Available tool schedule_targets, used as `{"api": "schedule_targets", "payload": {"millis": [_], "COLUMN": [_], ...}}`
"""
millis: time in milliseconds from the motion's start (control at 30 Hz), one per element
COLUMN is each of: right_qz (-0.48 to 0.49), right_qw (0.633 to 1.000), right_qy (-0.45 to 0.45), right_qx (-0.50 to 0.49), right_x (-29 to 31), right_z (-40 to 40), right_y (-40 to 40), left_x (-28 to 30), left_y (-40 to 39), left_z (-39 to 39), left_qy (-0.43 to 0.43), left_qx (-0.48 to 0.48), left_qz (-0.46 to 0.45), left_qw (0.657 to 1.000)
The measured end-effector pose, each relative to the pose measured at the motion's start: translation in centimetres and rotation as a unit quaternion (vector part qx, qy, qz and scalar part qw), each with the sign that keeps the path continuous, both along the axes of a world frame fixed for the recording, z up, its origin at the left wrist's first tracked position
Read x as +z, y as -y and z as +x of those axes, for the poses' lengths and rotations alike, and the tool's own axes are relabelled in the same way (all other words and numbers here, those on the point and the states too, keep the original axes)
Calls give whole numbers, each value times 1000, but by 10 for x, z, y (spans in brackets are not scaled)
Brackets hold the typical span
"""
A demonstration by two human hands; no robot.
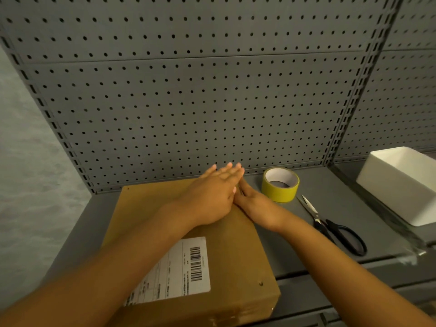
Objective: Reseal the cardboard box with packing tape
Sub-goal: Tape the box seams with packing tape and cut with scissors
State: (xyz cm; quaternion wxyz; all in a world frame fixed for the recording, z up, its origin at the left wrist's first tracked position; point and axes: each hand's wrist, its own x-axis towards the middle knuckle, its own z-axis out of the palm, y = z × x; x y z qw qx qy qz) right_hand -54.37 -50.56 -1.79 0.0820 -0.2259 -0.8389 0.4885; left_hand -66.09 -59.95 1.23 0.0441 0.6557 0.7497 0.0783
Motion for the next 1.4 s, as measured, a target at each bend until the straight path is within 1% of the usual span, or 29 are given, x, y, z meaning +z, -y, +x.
{"api": "schedule_targets", "payload": {"millis": [67,100,167,267,333,400,467,533,567,633,733,800,833,867,933,1000,1033,1067,1100,1167,1233,1300,1400], "right_qz": [-20,-23,-20,-22,-21,-27,-60,-87,-84,-75,-58,-33,-23,-21,-29,-8,-3,-6,-18,-52,-52,-40,-55], "right_qw": [1000,1000,1000,999,1000,999,996,995,996,996,998,999,999,998,998,1000,999,999,998,998,999,999,998], "right_qy": [-15,-20,-19,-21,-6,4,-15,-29,-22,-15,-31,-11,0,-6,-27,-14,-2,4,-4,-19,-7,11,3], "right_qx": [-2,-4,-9,-25,-15,-35,-62,-38,-29,-46,-16,-28,-49,-60,-38,-25,-35,-52,-58,-31,-13,-32,-26], "right_x": [-3,-5,-10,-12,-10,-9,-10,-14,-13,-10,-8,-8,-8,-9,-11,-12,-10,-8,-8,-7,-8,-8,-9], "right_z": [-1,-2,-3,-2,-1,-2,-2,-1,0,1,-2,-2,0,1,2,2,1,1,1,1,0,-1,-2], "right_y": [1,2,2,-1,-6,-9,-7,-5,-6,-5,-2,-2,-1,-2,1,1,2,2,1,4,2,-4,-8], "left_x": [1,1,-2,-2,-4,-5,-4,-5,-5,-7,-5,-3,-5,-5,-5,-6,-6,-5,-4,-4,-4,-7,-12], "left_y": [0,0,1,3,7,9,9,7,6,5,2,1,1,1,2,3,5,5,6,9,10,11,11], "left_z": [0,-1,-4,-9,-12,-16,-17,-16,-15,-12,-10,-8,-7,-6,-4,-3,-4,-4,-5,-8,-11,-10,-7], "left_qy": [27,25,14,41,31,28,28,9,-4,-25,-16,-45,-41,-18,16,7,12,24,38,55,50,46,28], "left_qx": [0,-5,-14,-17,-20,-16,-12,-8,-6,-2,2,-3,-1,4,2,5,13,16,10,-5,-9,1,8], "left_qz": [-25,-30,-24,-27,-25,-19,-31,-32,-20,12,-2,10,18,15,-4,25,45,46,29,-19,-23,-9,-8], "left_qw": [999,999,1000,999,999,999,999,999,1000,1000,1000,999,999,1000,1000,1000,999,999,999,998,998,999,1000]}}
